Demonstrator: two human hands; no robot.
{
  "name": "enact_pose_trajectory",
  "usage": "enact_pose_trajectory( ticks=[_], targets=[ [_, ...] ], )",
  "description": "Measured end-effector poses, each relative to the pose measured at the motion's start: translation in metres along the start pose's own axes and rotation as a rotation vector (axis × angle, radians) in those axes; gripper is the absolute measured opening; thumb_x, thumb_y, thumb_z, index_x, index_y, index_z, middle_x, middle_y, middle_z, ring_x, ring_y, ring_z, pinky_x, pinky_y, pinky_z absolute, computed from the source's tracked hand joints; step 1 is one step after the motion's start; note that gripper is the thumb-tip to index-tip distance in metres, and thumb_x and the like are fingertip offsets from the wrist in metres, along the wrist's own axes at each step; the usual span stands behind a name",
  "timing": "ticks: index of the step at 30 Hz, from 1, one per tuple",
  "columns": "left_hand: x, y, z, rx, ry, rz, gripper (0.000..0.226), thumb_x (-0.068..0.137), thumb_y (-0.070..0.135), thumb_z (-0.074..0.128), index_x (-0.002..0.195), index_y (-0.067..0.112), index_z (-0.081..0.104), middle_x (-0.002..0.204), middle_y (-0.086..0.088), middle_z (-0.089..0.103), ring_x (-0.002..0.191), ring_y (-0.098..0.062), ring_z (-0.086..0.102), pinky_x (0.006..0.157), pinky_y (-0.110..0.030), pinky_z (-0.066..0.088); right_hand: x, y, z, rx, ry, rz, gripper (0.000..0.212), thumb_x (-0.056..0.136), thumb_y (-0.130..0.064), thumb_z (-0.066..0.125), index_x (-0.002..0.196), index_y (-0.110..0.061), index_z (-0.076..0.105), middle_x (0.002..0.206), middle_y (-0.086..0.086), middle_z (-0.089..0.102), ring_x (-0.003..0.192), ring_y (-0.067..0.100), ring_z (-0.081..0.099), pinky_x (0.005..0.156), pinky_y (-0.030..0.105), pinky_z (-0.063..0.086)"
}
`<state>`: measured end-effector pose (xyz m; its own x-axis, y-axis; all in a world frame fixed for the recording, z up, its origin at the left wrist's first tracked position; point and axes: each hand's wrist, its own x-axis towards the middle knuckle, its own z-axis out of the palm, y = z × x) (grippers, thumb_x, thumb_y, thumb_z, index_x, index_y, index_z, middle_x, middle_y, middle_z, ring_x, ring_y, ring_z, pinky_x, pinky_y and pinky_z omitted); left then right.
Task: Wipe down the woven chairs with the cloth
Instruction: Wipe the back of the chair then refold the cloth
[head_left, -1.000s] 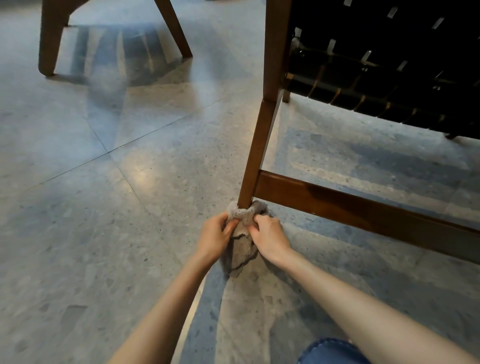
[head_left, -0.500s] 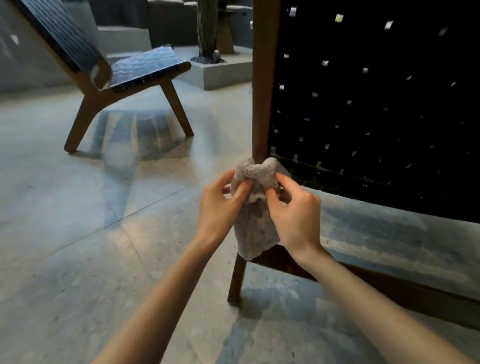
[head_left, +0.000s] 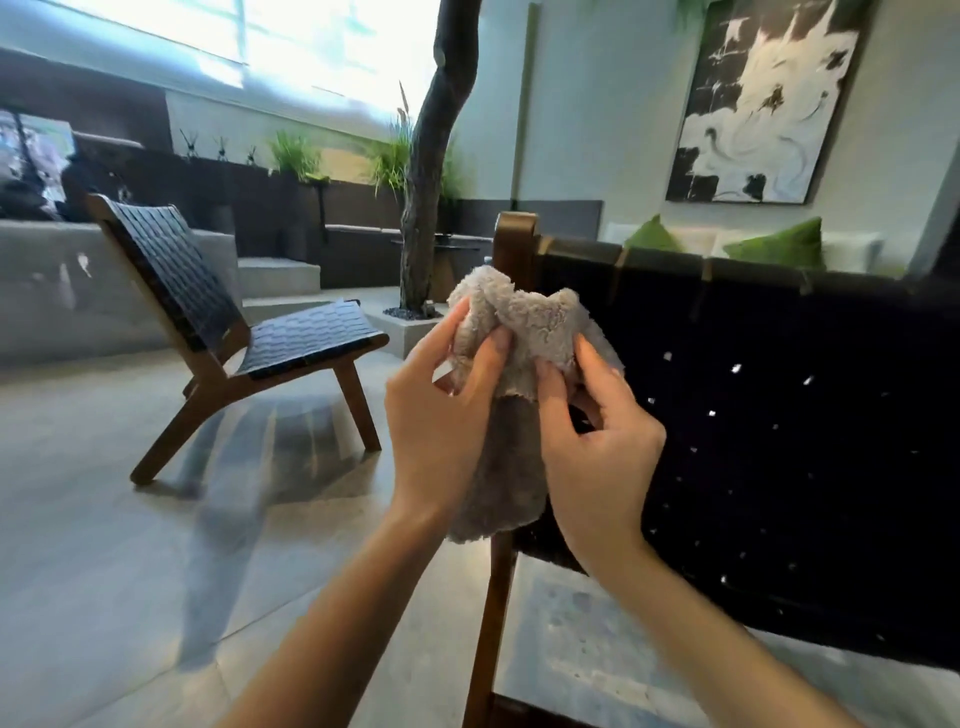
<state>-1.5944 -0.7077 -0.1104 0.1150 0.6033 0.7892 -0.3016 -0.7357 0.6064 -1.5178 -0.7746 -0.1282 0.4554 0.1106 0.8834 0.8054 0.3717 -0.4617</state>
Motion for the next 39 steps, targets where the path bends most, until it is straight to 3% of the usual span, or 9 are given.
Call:
enact_pose_trajectory(
  ticks=[9,13,15,18,23,29,34,37,39],
  targets=[
    [0.024,-0.003,0.008,0.026,-0.022,0.082,0.052,0.091,-0.001,0.054,0.14,0.013,0.043,0.101,0.024,0.06,0.076,0.004,0.06,0.067,-0.008,0.049,0.004,0.001,0.023,0.034,0.033,-0.005,0.03,0.089,-0.01,0.067,0.119,-0.003,0.066,0.108,0.006,0.071,0.102,0.011,0.067,0.088,0.032,0.056],
    [0.019,-0.014,0.012,0.018,0.018,0.087,0.053,0.089,-0.003,0.055,0.139,0.013,0.045,0.097,0.034,0.061,0.076,0.002,0.059,0.07,-0.009,0.048,0.005,0.014,0.027,0.053,0.086,-0.053,0.032,0.086,-0.006,0.069,0.118,-0.004,0.064,0.106,-0.004,0.068,0.095,0.0,0.065,0.086,0.019,0.053],
    [0.015,-0.02,0.014,0.01,0.046,0.077,0.052,0.089,-0.002,0.056,0.138,0.012,0.046,0.108,0.018,0.066,0.088,0.004,0.063,0.076,-0.009,0.048,0.001,0.024,0.03,0.066,0.096,-0.078,0.035,0.085,-0.005,0.07,0.119,-0.005,0.061,0.101,-0.009,0.065,0.09,-0.005,0.063,0.084,0.014,0.051],
    [0.002,-0.032,0.018,-0.002,0.069,0.04,0.051,0.089,0.0,0.057,0.138,0.012,0.048,0.121,-0.004,0.066,0.105,-0.006,0.063,0.089,-0.019,0.051,-0.01,0.044,0.03,0.086,0.084,-0.044,0.032,0.085,-0.007,0.071,0.116,-0.003,0.065,0.105,0.001,0.069,0.097,0.009,0.069,0.086,0.028,0.056],
    [-0.029,-0.071,0.025,0.038,0.071,-0.065,0.048,0.091,0.003,0.056,0.137,0.014,0.049,0.1,0.024,0.064,0.083,0.006,0.06,0.076,-0.012,0.051,-0.045,0.082,0.028,0.106,0.015,0.09,0.028,0.086,-0.011,0.071,0.112,0.0,0.069,0.101,0.003,0.072,0.092,0.009,0.07,0.08,0.03,0.059],
    [-0.073,-0.114,0.028,0.035,0.022,-0.17,0.043,0.092,0.002,0.056,0.133,0.014,0.054,0.081,-0.014,0.066,0.068,-0.036,0.053,0.063,-0.039,0.051,-0.089,0.13,0.015,0.057,-0.112,0.132,0.026,0.084,-0.005,0.071,0.11,0.001,0.07,0.101,0.006,0.072,0.098,0.007,0.068,0.087,0.023,0.054],
    [-0.11,-0.16,0.028,0.12,-0.045,-0.269,0.038,0.091,0.002,0.057,0.129,0.01,0.058,0.097,0.0,0.07,0.081,-0.006,0.064,0.073,-0.023,0.055,-0.127,0.164,0.006,-0.084,-0.27,0.205,0.015,0.086,-0.006,0.069,0.1,-0.006,0.075,0.089,-0.003,0.073,0.085,0.003,0.068,0.081,0.02,0.054],
    [-0.129,-0.184,0.027,0.192,-0.099,-0.336,0.027,0.092,0.004,0.055,0.118,0.003,0.064,0.081,0.011,0.065,0.07,0.008,0.057,0.063,-0.006,0.043,-0.146,0.18,0.004,-0.183,-0.366,0.303,0.012,0.088,-0.009,0.066,0.098,-0.009,0.075,0.081,0.001,0.072,0.079,0.009,0.067,0.08,0.036,0.056],
    [-0.137,-0.193,0.027,0.21,-0.12,-0.366,0.022,0.093,0.005,0.055,0.11,0.006,0.067,0.068,0.02,0.056,0.058,0.01,0.05,0.056,-0.005,0.037,-0.152,0.186,0.004,-0.173,-0.422,0.339,0.013,0.091,-0.011,0.063,0.098,-0.009,0.074,0.084,0.002,0.071,0.083,0.01,0.066,0.081,0.03,0.055]
  ],
)
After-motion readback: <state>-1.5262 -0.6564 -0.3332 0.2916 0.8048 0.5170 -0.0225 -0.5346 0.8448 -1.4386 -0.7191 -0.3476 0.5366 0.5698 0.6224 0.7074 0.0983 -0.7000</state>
